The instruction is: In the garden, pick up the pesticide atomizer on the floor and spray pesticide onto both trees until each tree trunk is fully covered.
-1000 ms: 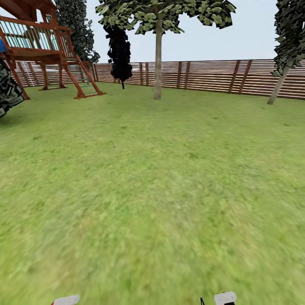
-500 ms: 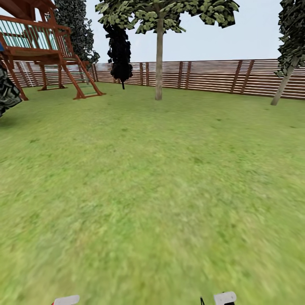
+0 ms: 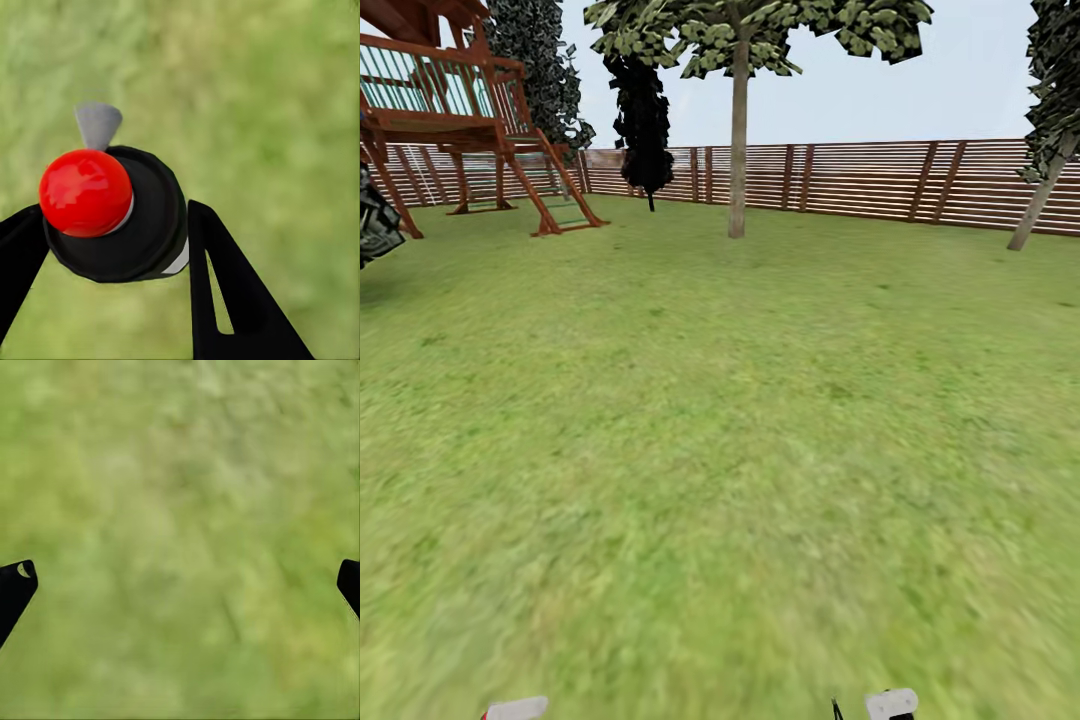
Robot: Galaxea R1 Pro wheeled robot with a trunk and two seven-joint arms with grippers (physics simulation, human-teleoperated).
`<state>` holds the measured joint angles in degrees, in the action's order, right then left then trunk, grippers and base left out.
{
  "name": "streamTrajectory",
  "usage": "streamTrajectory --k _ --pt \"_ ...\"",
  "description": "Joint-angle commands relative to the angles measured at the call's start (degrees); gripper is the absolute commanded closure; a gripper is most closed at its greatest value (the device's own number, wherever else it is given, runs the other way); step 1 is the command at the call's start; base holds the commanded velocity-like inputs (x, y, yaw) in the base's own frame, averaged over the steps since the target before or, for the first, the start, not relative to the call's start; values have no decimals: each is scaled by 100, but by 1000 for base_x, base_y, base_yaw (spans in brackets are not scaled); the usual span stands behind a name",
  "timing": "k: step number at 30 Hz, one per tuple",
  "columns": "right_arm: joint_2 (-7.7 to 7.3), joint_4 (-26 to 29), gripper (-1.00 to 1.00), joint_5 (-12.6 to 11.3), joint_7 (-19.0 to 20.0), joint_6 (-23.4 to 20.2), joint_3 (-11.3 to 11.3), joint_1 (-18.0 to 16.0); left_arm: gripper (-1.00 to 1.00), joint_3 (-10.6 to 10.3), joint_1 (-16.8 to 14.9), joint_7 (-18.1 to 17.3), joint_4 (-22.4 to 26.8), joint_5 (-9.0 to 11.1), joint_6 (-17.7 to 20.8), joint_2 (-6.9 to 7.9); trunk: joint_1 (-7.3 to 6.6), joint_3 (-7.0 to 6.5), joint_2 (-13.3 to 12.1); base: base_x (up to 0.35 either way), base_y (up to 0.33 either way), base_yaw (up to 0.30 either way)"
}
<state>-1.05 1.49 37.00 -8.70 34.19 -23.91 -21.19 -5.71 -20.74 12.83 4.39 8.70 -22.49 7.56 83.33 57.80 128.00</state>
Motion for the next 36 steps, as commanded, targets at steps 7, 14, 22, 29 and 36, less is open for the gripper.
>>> streamTrajectory --k 7,14,22,29,36 --pt "0 0 -100 0 0 0 0 0 100 0 0 0 0 0 -1 0 0 0 0 338 103 0" --pt "0 0 -100 0 0 0 0 1 100 0 0 0 0 0 -1 0 0 0 0 338 103 0" --pt "0 0 -100 0 0 0 0 0 100 0 1 0 0 0 -1 0 0 0 0 338 103 0" --pt "0 0 -100 0 0 0 0 -3 100 0 0 0 0 0 -1 0 0 0 0 338 103 0" --pt "0 0 -100 0 0 0 0 -1 100 0 1 0 0 0 -1 0 0 0 0 338 103 0"
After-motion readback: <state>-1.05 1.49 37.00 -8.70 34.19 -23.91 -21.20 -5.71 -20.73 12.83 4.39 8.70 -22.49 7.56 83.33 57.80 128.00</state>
